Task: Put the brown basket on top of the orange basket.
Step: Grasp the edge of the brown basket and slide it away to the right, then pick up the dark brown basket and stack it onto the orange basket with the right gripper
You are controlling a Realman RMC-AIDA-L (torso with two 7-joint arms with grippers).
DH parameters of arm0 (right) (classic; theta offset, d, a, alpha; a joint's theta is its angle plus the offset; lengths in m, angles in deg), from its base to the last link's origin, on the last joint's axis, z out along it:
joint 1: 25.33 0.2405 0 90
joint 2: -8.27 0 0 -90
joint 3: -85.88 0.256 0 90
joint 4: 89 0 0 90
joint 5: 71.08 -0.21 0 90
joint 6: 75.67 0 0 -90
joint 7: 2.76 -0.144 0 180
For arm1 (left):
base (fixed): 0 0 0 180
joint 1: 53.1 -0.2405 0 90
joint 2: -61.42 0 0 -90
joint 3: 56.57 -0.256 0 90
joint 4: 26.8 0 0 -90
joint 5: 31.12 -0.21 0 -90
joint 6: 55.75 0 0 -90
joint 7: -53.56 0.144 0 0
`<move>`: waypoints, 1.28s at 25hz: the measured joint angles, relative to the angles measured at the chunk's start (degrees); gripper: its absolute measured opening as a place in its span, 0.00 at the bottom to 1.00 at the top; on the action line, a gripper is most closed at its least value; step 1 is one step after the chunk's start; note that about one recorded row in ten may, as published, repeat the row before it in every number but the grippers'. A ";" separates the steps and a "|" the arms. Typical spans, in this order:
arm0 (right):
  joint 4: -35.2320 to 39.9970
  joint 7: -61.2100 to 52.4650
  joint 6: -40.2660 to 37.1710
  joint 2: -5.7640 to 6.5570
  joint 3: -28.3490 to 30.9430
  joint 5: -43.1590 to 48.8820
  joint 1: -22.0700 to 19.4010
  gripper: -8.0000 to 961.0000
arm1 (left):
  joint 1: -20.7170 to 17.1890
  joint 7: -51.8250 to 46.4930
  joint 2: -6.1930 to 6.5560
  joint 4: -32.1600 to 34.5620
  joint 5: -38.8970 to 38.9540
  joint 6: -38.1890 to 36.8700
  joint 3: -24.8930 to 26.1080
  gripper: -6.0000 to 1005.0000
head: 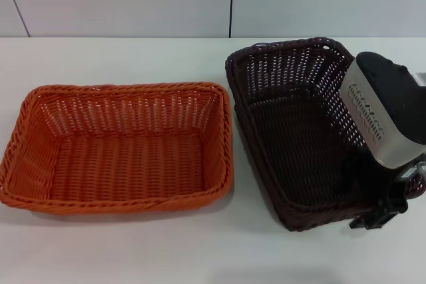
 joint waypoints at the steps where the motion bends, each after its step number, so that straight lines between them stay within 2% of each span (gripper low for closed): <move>1: 0.13 0.00 -0.03 -0.14 0.21 0.00 0.00 0.76 | -0.26 -0.15 0.00 0.10 0.02 0.25 0.00 0.60; 7: 4.47 -0.27 0.36 -1.64 0.59 0.10 -0.61 0.54 | -1.41 -0.62 0.12 0.44 0.48 1.36 0.01 0.60; 12: 7.03 -1.46 0.69 -2.51 0.10 0.79 -1.43 0.28 | -1.70 -0.65 0.22 0.44 0.83 2.06 0.00 0.60; 18: 12.45 -4.56 1.66 -3.15 -0.80 1.41 -3.24 0.17 | -1.77 -0.61 0.34 0.42 0.82 2.55 0.00 0.60; 19: 15.98 -6.46 2.00 -3.21 -1.63 1.45 -4.31 0.15 | -1.77 -0.58 0.41 0.39 0.82 2.61 0.08 0.60; 21: 17.55 -7.37 2.09 -3.22 -1.96 1.49 -4.78 0.15 | -1.77 -0.57 0.43 0.38 0.82 2.69 0.20 0.60; 22: 21.32 -9.66 2.68 -3.22 -2.53 1.65 -5.89 0.15 | -1.76 -0.56 0.44 0.38 0.82 2.93 0.62 0.60; 24: 23.00 -10.63 2.97 -3.21 -2.71 1.79 -6.32 0.15 | -1.75 -0.55 0.44 0.39 0.81 3.00 0.83 0.60; 27: 30.39 -14.24 4.17 -3.17 -3.13 3.51 -7.59 0.15 | -1.86 -0.57 0.44 0.29 0.80 3.14 1.36 0.60; 32: 36.94 -17.01 4.66 -3.10 -4.74 6.02 -7.91 0.15 | -2.22 -0.97 0.53 -0.16 0.79 3.15 2.38 0.60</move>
